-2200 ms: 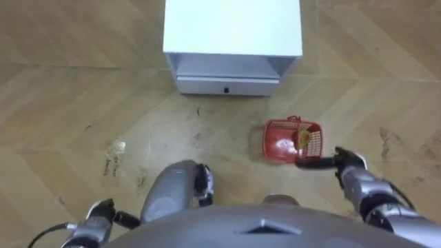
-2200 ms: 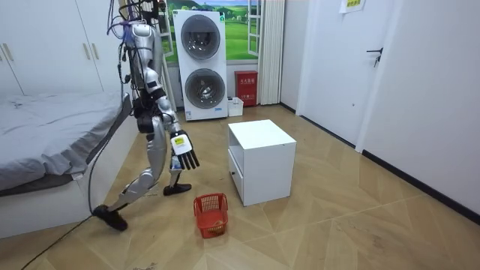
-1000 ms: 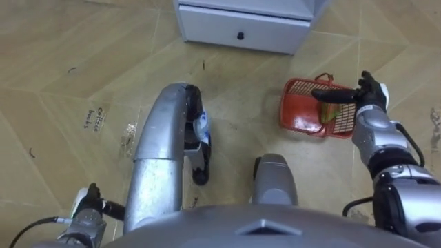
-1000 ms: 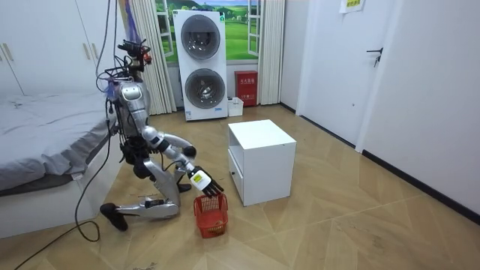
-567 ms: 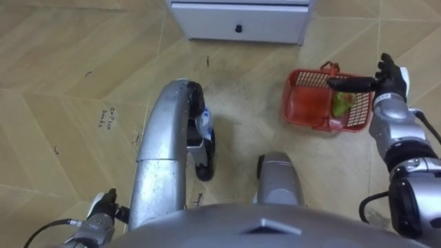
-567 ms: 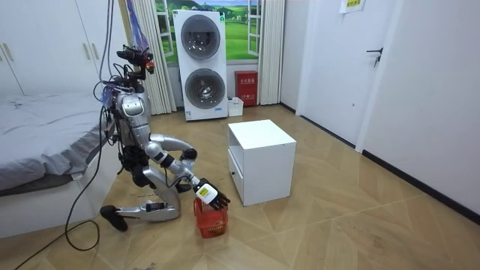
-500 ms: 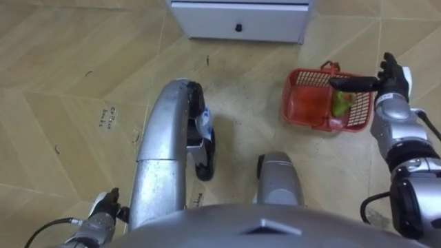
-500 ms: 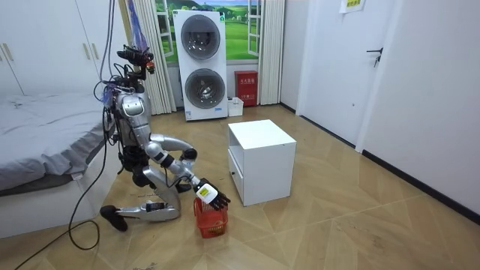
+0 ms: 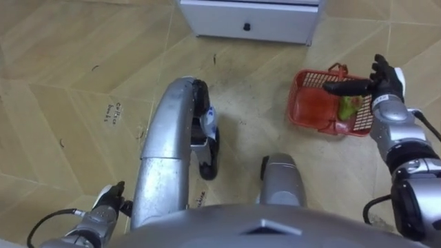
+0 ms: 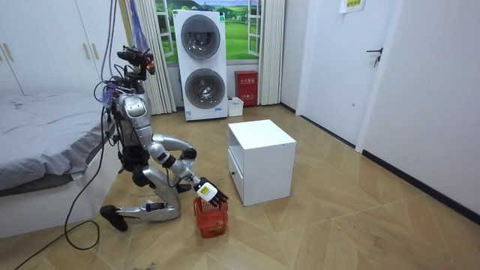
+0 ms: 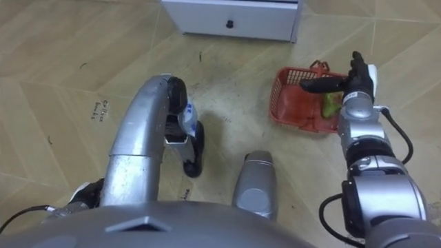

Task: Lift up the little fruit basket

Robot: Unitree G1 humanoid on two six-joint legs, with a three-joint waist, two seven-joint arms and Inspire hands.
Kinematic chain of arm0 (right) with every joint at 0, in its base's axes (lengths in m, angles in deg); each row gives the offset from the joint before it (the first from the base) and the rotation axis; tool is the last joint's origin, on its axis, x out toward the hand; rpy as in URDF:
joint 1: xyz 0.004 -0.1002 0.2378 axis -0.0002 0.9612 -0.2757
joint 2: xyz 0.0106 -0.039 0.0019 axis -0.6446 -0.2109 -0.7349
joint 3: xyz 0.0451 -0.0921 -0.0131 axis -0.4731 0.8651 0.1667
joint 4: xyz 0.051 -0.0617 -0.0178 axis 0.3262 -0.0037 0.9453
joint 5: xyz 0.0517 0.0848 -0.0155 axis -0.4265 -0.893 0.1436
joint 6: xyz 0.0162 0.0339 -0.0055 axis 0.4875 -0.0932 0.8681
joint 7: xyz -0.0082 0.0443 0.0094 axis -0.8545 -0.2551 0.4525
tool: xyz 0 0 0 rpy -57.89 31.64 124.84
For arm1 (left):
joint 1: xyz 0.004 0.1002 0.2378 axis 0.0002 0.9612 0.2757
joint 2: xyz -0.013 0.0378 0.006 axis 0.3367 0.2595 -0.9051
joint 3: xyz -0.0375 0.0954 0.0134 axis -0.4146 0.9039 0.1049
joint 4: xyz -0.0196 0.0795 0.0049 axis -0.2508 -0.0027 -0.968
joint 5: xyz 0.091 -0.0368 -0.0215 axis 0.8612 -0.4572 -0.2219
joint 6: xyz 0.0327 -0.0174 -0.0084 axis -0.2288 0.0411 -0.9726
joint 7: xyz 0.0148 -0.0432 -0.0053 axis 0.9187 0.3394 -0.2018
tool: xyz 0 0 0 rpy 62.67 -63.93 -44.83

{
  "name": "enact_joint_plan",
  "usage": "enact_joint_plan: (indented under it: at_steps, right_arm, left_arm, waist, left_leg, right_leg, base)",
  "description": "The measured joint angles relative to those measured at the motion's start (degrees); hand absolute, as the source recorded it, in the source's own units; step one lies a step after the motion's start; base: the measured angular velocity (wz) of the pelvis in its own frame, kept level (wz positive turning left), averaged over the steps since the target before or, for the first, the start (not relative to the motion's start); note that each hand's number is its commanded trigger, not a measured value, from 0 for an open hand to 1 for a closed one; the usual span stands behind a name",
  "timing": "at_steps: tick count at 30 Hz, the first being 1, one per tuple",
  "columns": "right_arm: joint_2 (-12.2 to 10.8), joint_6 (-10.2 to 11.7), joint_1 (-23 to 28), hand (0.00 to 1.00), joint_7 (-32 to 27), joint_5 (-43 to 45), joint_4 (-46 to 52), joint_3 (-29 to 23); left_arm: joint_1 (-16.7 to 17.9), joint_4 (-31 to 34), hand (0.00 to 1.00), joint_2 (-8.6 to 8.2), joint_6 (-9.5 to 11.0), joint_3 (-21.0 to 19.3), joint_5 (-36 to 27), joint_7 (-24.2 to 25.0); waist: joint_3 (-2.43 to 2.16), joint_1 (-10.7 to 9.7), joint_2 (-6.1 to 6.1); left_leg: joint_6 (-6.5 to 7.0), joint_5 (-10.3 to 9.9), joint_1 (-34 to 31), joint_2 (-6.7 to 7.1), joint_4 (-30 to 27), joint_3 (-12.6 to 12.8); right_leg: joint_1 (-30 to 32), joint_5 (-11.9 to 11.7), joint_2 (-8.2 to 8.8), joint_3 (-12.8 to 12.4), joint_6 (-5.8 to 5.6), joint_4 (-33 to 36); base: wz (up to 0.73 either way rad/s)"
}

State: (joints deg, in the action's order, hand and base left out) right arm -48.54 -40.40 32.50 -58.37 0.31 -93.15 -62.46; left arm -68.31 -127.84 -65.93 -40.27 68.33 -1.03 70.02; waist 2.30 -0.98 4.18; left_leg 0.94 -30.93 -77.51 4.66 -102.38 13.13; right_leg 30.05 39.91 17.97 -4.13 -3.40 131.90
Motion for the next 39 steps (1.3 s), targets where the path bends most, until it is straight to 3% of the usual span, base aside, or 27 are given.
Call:
enact_joint_plan:
  at_steps: [12, 21, 31, 32, 33, 34, 39]
  right_arm:
    - [0.0, 0.0, -1.7, 0.00, 0.6, -0.1, -3.2, 1.6]
    - [0.2, -0.2, -1.9, 0.00, 2.4, -4.3, -7.3, 2.2]
    - [0.6, -0.4, -1.8, 0.00, 3.8, -5.6, -7.5, 2.2]
    - [0.6, -0.5, -1.8, 0.21, 4.1, -5.9, -7.5, 2.2]
    - [0.6, -0.6, -1.8, 0.54, 4.4, -6.4, -7.5, 2.2]
    - [0.6, -0.7, -1.8, 1.00, 4.7, -6.5, -7.5, 2.2]
    - [0.6, -0.8, -1.8, 1.00, 5.5, -6.7, -7.6, 2.2]
  left_arm:
    - [0.2, 0.5, 0.00, -0.13, -0.2, 1.1, 0.0, 0.5]
    - [0.2, 0.7, 0.00, -0.10, -1.1, 2.4, 0.0, 1.7]
    - [0.4, 1.1, 0.00, -0.10, -1.4, 2.3, 0.0, 2.5]
    - [0.5, 1.2, 0.00, -0.10, -1.4, 2.3, 0.0, 2.6]
    - [0.6, 1.2, 0.00, -0.10, -1.4, 2.3, 0.0, 2.8]
    - [0.8, 1.3, 0.00, -0.10, -1.4, 2.3, 0.0, 2.8]
    - [1.2, 2.3, 0.00, -0.11, -1.3, 2.3, 0.0, 2.8]
  waist:
    - [0.13, 0.3, -0.15]
    - [0.21, 2.7, -0.29]
    - [0.18, 2.9, -0.68]
    - [0.18, 2.9, -0.69]
    - [0.17, 2.9, -0.70]
    - [0.16, 2.9, -0.72]
    - [0.16, 2.9, -0.77]
  left_leg:
    - [-0.01, 0.0, -0.9, -0.09, 0.0, 0.2]
    - [0.02, 0.0, -0.9, -0.08, -0.2, 0.1]
    - [0.02, 0.0, -1.0, -0.03, -0.2, 0.1]
    - [0.02, 0.0, -1.0, -0.03, -0.2, 0.1]
    - [0.02, 0.0, -1.0, -0.03, -0.2, 0.1]
    - [0.02, 0.0, -1.1, -0.03, -0.2, 0.1]
    - [0.02, 0.0, -1.2, -0.03, -0.2, 0.1]
  right_leg:
    - [0.8, 0.0, 0.03, 0.0, -0.08, -0.1]
    - [0.7, 0.0, -0.03, 0.1, -0.08, -0.1]
    - [0.7, 0.0, -0.01, 0.2, -0.09, -0.1]
    - [0.8, 0.0, -0.01, 0.2, -0.09, -0.1]
    - [0.8, 0.0, -0.01, 0.1, -0.09, -0.1]
    - [0.8, 0.0, -0.02, 0.1, -0.09, -0.1]
    - [0.9, 0.0, -0.04, 0.2, -0.09, -0.1]
  base:
    - [0.00]
    - [0.00]
    - [0.00]
    - [0.00]
    - [0.00]
    - [0.00]
    - [0.00]
